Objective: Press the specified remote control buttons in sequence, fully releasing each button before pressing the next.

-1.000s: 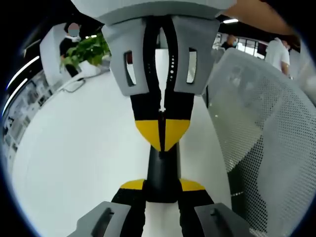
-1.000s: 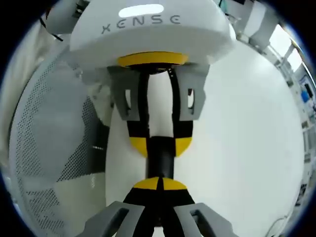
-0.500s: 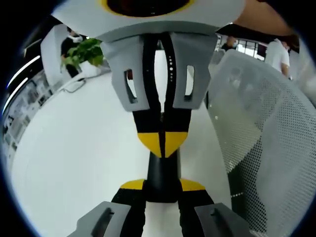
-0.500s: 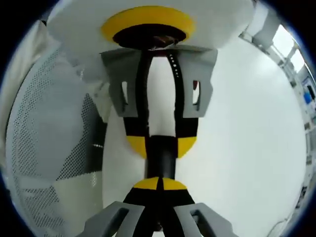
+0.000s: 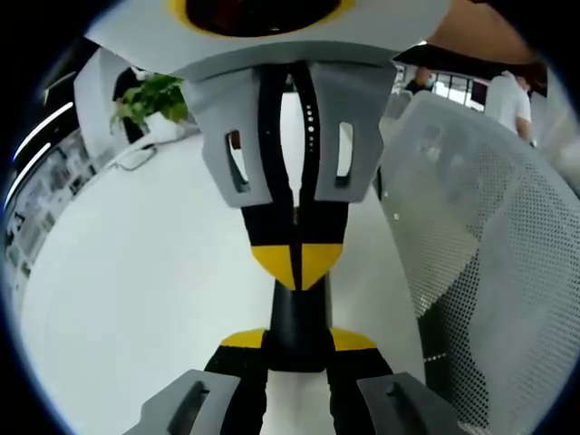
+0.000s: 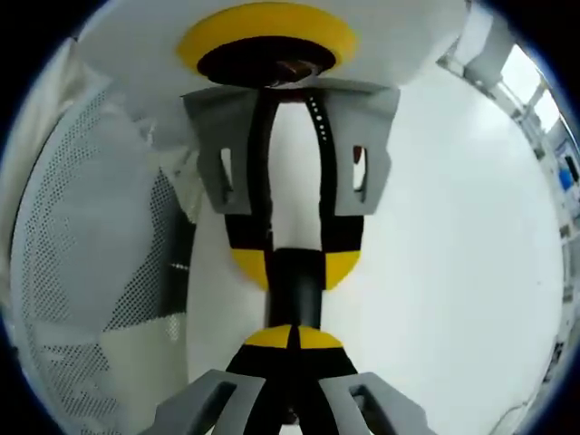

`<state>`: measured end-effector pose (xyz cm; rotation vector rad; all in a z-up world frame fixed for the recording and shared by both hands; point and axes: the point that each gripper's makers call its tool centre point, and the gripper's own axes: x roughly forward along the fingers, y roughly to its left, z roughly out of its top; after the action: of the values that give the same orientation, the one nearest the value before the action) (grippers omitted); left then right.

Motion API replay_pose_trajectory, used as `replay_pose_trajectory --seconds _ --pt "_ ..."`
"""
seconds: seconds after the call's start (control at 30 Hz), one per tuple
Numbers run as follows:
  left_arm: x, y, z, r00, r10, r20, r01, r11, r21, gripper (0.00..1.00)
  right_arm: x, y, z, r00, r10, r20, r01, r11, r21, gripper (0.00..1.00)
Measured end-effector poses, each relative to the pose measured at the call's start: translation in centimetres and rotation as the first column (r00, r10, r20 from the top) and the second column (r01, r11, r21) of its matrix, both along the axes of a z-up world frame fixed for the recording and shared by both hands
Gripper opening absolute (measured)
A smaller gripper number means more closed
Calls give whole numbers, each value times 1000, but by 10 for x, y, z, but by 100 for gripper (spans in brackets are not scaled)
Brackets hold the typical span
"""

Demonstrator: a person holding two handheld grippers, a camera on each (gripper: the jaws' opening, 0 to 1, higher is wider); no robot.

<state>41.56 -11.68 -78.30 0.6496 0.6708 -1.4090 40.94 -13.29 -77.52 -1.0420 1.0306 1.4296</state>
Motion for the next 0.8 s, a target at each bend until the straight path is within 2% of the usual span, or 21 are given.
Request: replay_pose_trajectory --seconds 0.43,0.8 --pt "0 0 0 1000 1 1 -1 1000 8 23 -1 -1 2 1000 -4 18 4 1000 2 0" --pt "-1 0 0 1000 -7 -1 7 1000 18 23 2 1 26 998 -29 54 26 998 52 0"
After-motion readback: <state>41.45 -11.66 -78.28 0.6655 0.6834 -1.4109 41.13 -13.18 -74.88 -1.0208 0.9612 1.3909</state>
